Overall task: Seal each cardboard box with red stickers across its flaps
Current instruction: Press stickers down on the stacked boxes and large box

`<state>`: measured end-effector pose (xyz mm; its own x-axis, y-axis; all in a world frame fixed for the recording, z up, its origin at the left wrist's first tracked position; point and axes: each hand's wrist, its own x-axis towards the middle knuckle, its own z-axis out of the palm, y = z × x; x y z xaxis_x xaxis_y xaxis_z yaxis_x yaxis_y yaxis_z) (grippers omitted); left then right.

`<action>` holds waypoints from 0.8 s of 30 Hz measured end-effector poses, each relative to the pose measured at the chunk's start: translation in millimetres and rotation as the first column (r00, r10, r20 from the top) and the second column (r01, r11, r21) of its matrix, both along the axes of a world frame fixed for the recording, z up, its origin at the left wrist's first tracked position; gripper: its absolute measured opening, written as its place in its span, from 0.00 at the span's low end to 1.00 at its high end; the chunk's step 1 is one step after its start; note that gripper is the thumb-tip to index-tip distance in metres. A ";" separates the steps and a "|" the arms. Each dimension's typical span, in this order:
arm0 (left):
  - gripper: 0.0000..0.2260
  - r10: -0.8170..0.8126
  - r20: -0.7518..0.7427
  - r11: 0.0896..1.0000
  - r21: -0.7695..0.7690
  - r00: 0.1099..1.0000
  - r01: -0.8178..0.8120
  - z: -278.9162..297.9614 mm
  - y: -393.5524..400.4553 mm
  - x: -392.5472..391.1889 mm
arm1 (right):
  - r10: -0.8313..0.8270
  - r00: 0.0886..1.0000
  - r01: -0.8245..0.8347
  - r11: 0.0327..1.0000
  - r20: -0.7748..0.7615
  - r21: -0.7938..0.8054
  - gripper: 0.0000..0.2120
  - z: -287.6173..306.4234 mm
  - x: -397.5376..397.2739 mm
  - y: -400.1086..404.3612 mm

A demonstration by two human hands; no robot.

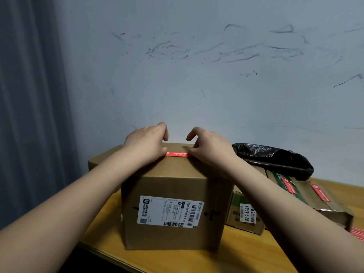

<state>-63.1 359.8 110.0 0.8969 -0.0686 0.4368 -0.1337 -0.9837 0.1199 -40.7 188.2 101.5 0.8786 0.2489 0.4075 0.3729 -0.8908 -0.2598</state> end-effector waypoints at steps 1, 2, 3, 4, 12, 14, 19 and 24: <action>0.09 0.001 -0.003 1.000 -0.002 1.000 -0.001 -0.3 0.3 0.3 | 0.001 1.000 -0.001 1.000 0.004 -0.004 0.14 -0.2 -0.2 0.3; 0.09 0.002 -0.006 1.000 -0.005 1.000 -0.002 -0.4 0.4 0.5 | 0.001 1.000 -0.001 1.000 0.011 -0.009 0.14 -0.5 -0.3 0.7; 0.09 0.003 -0.009 1.000 -0.006 1.000 -0.003 -0.3 0.3 0.9 | 0.001 1.000 -0.001 1.000 0.019 -0.015 0.14 -0.7 -0.5 1.1; 0.09 0.005 -0.011 1.000 -0.004 1.000 -0.005 -0.1 0.2 1.0 | 0.001 1.000 0.000 1.000 0.027 -0.020 0.14 -0.8 -0.7 1.2; 0.09 0.021 -0.017 1.000 0.022 1.000 -0.021 0.9 -0.7 2.3 | 0.005 0.999 -0.001 0.998 0.051 -0.069 0.14 -0.9 -2.0 2.4; 0.09 0.023 -0.018 0.999 0.024 1.000 -0.022 1.1 -1.1 2.1 | 0.006 0.999 -0.002 0.997 0.046 -0.074 0.14 0.0 -1.5 2.7; 0.09 0.027 -0.024 0.999 0.029 0.999 -0.026 0.9 -1.2 2.0 | -0.004 0.999 0.008 0.996 0.044 -0.093 0.13 0.7 -0.6 3.7; 0.08 0.036 -0.035 0.999 0.036 0.999 -0.034 1.9 -1.8 1.4 | 0.007 0.996 0.007 0.990 0.094 -0.142 0.11 0.0 -2.5 5.4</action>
